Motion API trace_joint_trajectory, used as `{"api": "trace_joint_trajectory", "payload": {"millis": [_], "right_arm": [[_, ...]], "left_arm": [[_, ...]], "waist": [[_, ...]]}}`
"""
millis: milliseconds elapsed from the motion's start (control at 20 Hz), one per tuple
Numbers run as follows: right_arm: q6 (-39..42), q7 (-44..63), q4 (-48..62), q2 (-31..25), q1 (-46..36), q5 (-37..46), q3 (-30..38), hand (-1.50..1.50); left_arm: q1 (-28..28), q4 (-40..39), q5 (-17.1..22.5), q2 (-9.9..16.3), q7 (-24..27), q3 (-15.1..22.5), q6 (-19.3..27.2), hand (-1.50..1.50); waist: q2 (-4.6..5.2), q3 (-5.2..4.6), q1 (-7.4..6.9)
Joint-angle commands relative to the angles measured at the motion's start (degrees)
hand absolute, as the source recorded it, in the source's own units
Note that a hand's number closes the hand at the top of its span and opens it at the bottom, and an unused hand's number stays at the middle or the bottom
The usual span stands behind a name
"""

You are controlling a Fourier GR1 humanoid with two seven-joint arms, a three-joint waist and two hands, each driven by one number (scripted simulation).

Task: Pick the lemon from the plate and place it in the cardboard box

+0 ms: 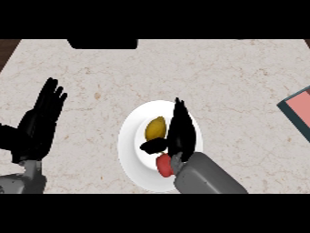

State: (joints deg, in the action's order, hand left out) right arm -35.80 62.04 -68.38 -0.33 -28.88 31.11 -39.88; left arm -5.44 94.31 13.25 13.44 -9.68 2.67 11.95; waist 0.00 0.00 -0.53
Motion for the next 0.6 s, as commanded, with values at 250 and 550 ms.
{"api": "trace_joint_trajectory", "payload": {"millis": [250, 550], "right_arm": [[-4.29, 5.87, 4.75, 0.31, -4.13, -0.82, -2.52, 1.5], [-4.98, 6.26, 8.88, 0.31, -5.17, 1.7, -9.22, 1.5]], "left_arm": [[0.4, 1.97, -0.35, 0.62, -2.42, -2.07, -2.03, 0.0], [-1.87, 1.33, -2.68, -1.76, -3.01, -1.11, -0.15, 0.0]], "waist": [[0.0, 0.0, -0.15], [-0.01, 0.01, -0.15]]}}
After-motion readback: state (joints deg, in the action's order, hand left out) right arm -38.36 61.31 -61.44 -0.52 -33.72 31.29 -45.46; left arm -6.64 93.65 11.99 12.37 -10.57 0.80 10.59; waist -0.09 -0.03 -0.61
